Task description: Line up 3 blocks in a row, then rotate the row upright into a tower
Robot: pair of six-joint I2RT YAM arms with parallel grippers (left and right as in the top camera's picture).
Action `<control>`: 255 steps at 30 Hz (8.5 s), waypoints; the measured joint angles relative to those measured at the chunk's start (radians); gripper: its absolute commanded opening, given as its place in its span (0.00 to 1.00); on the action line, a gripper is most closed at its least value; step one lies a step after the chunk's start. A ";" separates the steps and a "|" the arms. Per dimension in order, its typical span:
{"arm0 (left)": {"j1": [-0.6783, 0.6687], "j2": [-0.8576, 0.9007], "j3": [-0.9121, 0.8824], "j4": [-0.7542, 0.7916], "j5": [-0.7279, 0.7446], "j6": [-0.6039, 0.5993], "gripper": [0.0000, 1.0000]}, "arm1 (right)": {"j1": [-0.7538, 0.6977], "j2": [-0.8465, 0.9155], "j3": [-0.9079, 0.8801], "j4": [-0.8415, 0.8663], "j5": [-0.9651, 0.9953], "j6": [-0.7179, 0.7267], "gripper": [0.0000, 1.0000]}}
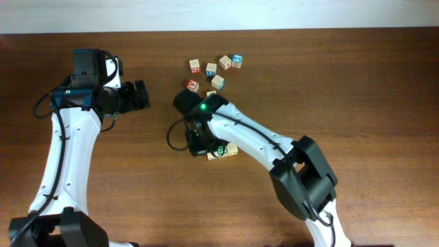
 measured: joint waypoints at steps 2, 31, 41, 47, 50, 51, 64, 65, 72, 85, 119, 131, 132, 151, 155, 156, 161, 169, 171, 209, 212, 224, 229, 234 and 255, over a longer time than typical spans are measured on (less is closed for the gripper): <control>0.000 0.000 0.000 0.001 0.001 0.000 1.00 | -0.026 -0.005 0.102 -0.100 -0.014 -0.032 0.16; -0.312 0.132 -0.335 0.124 0.238 -0.191 0.00 | -0.497 -0.104 -0.370 0.090 -0.397 -0.539 0.04; -0.364 0.242 -0.342 0.215 0.360 -0.204 0.00 | -0.497 -0.104 -0.430 0.206 -0.430 -0.470 0.04; -0.391 0.243 -0.342 0.224 0.376 -0.201 0.00 | -0.497 -0.104 -0.431 0.235 -0.430 -0.435 0.04; -0.391 0.243 -0.342 0.227 0.376 -0.201 0.00 | -0.497 -0.104 -0.431 0.235 -0.430 -0.426 0.04; -0.391 0.243 -0.342 0.227 0.376 -0.201 0.00 | -0.496 -0.104 -0.431 0.235 -0.429 -0.417 0.04; -0.391 0.243 -0.342 0.235 0.336 -0.213 0.00 | -0.428 -0.104 -0.431 0.235 -0.403 -0.313 0.04; -0.391 0.243 -0.342 0.240 0.334 -0.216 0.00 | -0.428 -0.104 -0.431 0.235 -0.402 -0.308 0.04; -0.391 0.243 -0.342 0.244 0.334 -0.224 0.00 | -0.428 -0.104 -0.431 0.208 -0.422 -0.271 0.04; -0.388 0.243 -0.342 0.241 0.298 -0.228 0.00 | -0.380 -0.104 -0.431 0.202 -0.433 -0.203 0.04; -0.389 0.243 -0.324 0.220 0.250 -0.143 0.00 | -0.367 -0.104 -0.434 0.205 -0.437 -0.207 0.04; -0.383 0.243 -0.316 0.180 0.231 -0.093 0.00 | -0.370 -0.104 -0.434 0.160 -0.424 -0.201 0.04; -0.383 0.243 -0.316 0.180 0.231 -0.085 0.00 | -0.370 -0.104 -0.434 0.160 -0.422 -0.198 0.04; -0.383 0.243 -0.316 0.183 0.228 -0.068 0.00 | -0.353 -0.104 -0.434 0.201 -0.405 -0.042 0.04; -0.383 0.243 -0.316 0.183 0.227 -0.068 0.00 | -0.352 -0.113 -0.436 0.205 -0.314 -0.023 0.04; -0.383 0.243 -0.316 0.182 0.226 -0.068 0.00 | -0.357 -0.142 -0.439 0.195 -0.251 -0.014 0.04; -0.383 0.243 -0.316 0.181 0.224 -0.068 0.00 | -0.398 -0.505 -0.458 0.182 -0.003 -0.007 0.04; -0.383 0.243 -0.312 0.184 0.221 -0.068 0.00 | -0.376 -0.611 -0.770 0.395 -0.136 0.033 0.04; -0.383 0.243 -0.312 0.191 0.220 -0.069 0.00 | -0.380 -0.564 -0.776 0.396 -0.191 0.053 0.04; -0.383 0.243 -0.312 0.225 0.222 -0.069 0.00 | -0.298 -0.421 -0.841 0.678 -0.222 0.008 0.04; -0.383 0.243 -0.312 0.225 0.222 -0.069 0.00 | -0.298 -0.401 -0.841 0.688 -0.244 0.014 0.04; -0.383 0.243 -0.312 0.225 0.226 -0.069 0.00 | -0.298 -0.381 -0.841 0.718 -0.281 0.039 0.04; -0.383 0.243 -0.312 0.225 0.241 -0.069 0.00 | -0.298 -0.381 -0.841 0.718 -0.288 0.039 0.04; -0.383 0.243 -0.312 0.214 0.248 -0.070 0.00 | -0.298 -0.381 -0.841 0.718 -0.288 0.039 0.04; -0.369 0.243 -0.312 0.200 0.223 -0.070 0.00 | -0.286 -0.381 -0.845 0.776 -0.317 0.001 0.04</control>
